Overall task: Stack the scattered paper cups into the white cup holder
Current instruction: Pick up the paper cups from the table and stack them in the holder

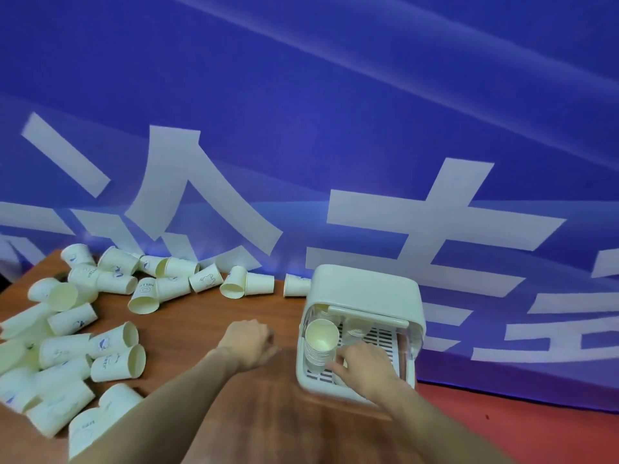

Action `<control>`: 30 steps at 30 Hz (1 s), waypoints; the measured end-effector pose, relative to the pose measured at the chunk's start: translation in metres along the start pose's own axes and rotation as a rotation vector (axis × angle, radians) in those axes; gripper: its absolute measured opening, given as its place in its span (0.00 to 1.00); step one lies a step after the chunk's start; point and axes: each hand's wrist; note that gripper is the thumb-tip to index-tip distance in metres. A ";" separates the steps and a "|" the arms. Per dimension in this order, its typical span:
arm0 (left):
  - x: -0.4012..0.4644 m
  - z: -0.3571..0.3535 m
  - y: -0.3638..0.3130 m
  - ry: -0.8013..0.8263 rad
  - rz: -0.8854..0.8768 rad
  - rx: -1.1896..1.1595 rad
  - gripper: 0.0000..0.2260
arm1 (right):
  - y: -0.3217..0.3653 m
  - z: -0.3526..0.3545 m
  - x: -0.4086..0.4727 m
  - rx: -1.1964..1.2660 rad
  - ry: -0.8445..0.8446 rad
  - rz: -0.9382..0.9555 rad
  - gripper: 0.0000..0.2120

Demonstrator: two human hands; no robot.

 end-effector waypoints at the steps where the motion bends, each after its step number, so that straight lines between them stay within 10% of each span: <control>1: -0.002 0.005 0.002 -0.010 0.003 -0.003 0.16 | 0.007 0.007 0.004 -0.007 -0.018 0.024 0.22; 30: -0.194 -0.063 0.259 0.075 0.601 -0.163 0.16 | 0.293 -0.015 0.133 -0.087 0.171 0.632 0.14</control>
Point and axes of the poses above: each hand's wrist, its own x-axis towards the middle knuckle, its own z-axis out of the back of the hand, y = z × x, and after that the axes turned 6 degrees about z, right-handed
